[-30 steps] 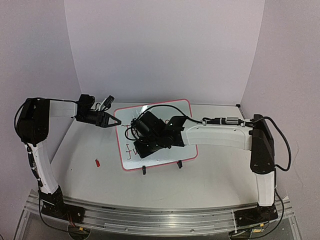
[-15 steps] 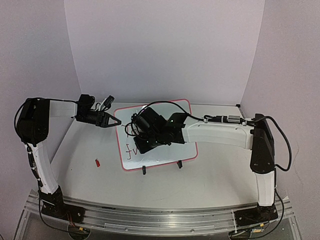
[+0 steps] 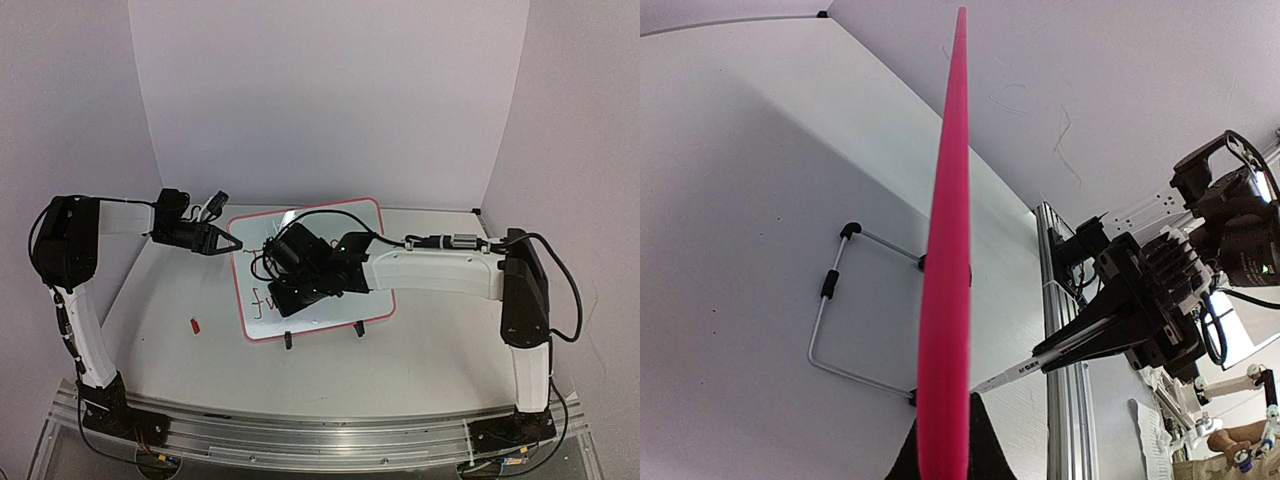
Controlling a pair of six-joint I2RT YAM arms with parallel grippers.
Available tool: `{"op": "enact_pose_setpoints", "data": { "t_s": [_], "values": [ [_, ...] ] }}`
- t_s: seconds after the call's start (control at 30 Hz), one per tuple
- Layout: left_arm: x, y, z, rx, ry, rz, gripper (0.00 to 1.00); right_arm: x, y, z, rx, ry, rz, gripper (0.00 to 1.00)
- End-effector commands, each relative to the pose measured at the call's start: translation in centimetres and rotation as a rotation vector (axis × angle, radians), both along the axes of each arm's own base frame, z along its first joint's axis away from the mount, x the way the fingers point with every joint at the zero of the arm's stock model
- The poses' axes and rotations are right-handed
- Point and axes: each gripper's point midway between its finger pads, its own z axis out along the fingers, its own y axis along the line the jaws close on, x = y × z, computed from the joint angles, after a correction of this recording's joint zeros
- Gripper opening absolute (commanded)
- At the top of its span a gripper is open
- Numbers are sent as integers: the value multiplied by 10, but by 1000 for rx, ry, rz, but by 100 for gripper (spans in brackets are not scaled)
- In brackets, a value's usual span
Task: Write a sentence on the whiteboard
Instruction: Write on the whiteboard with the whiteboard.
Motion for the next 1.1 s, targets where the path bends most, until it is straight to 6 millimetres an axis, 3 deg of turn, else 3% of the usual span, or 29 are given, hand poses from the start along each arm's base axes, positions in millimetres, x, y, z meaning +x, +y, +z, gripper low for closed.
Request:
{"op": "enact_pose_setpoints", "data": {
  "t_s": [0.0, 0.33, 0.53, 0.8, 1.07],
  "values": [
    [0, -11, -22, 83, -58, -10, 0, 3, -21, -19, -70, 24, -49, 0],
    [0, -11, -21, 79, -62, -12, 0, 7, -29, -12, -87, -8, -64, 0],
    [0, -11, -21, 77, -59, -13, 0, 7, -21, 1, -60, -19, -39, 0],
    [0, -11, -21, 72, -56, -14, 0, -8, -7, 40, 72, 29, 28, 0],
    [0, -12, -21, 72, -57, -15, 0, -17, -4, 60, 159, 42, 50, 0]
  ]
}}
